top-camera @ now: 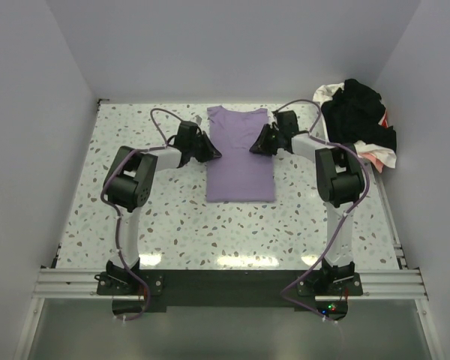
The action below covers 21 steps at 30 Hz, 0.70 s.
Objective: Fold and stack the t-shirts
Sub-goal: Fold the tshirt
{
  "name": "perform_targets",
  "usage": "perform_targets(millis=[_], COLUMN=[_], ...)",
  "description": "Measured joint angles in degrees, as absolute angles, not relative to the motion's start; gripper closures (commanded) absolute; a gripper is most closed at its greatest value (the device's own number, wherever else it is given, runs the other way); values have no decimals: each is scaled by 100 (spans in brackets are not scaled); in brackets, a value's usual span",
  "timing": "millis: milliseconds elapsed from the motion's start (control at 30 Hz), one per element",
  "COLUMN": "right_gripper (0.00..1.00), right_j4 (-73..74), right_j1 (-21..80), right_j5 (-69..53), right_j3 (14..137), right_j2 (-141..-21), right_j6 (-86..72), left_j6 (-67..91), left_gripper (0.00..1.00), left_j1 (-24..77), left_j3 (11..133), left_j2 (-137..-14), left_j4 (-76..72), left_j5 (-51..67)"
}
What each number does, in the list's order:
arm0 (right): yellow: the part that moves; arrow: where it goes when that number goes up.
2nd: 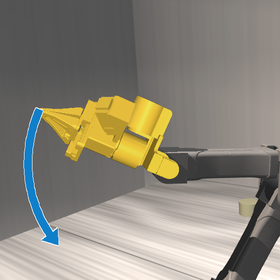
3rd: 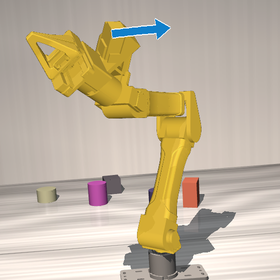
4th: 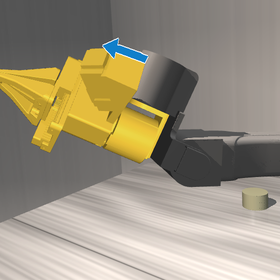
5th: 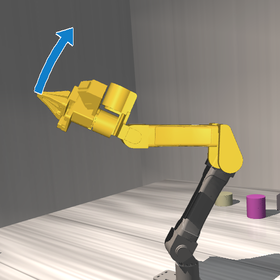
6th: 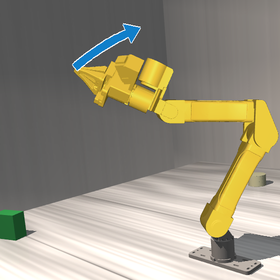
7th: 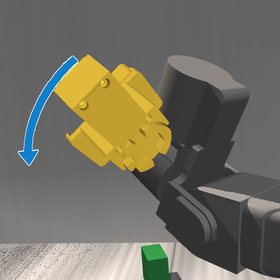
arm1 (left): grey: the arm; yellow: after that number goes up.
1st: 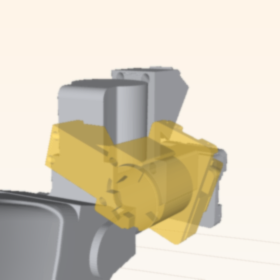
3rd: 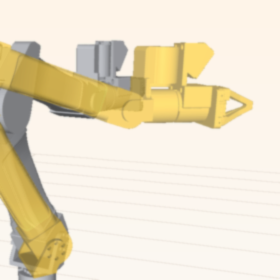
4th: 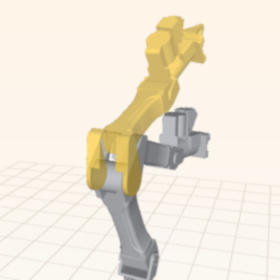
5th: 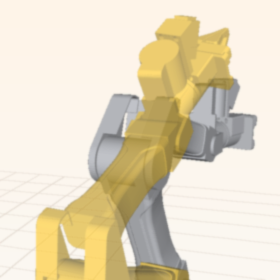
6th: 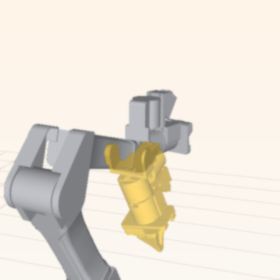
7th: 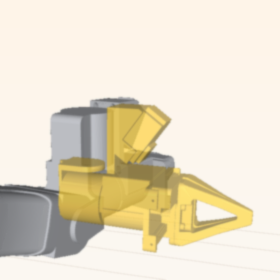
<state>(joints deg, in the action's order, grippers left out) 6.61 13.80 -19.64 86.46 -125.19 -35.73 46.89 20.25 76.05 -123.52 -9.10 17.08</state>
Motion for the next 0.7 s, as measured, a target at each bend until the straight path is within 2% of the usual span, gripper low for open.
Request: perform_targets(millis=[167,300,467,700], right_gripper=[72,72,72,73], right_j4=[921,1074,963,939], right_j1=[1350,1291,1262,1253], right_j5=[-1914,-1852,-1776,-1706], right_j3=[8665,8517,7979,7784], right_j2=[-12370,-11869,-10997,-11115], right_j6=[-3509,-3503,-3607,-3653], left_j6=[4659,4628,4746,4842], left_gripper=[84,75,75,76], left_j1=[2021,1999,1997,2034], left_j3=[7605,7605,7240,6687], left_j2=[-12278,-12121,-11478,-10853], left_j4=[-788,-620,-615,-676], left_j5=[1730,1737,1737,1706])
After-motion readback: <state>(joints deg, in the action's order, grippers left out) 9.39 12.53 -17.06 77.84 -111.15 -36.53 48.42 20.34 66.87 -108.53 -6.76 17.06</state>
